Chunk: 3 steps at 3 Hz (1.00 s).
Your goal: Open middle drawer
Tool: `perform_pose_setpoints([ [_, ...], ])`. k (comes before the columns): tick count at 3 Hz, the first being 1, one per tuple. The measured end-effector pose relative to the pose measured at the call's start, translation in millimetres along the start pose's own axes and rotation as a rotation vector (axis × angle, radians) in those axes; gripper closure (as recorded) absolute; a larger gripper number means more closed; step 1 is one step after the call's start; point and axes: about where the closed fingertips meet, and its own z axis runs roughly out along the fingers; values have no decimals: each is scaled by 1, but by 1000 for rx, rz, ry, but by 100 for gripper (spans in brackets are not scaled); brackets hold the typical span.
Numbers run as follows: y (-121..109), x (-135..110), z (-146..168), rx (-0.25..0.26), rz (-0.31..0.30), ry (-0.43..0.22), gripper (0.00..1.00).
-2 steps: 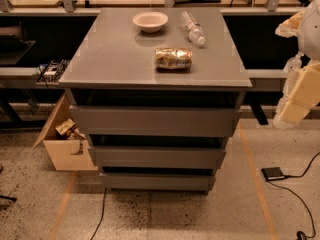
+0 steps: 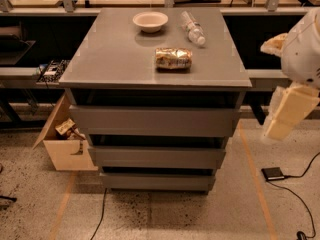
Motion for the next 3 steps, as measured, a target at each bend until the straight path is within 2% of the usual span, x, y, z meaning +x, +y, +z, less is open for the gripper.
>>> perform_pose_setpoints([
  [1, 23, -2, 49, -34, -10, -31, 0],
  [2, 47, 7, 108, -92, 5, -38, 0],
  [3, 77, 17, 174, -162, 14, -1, 0],
])
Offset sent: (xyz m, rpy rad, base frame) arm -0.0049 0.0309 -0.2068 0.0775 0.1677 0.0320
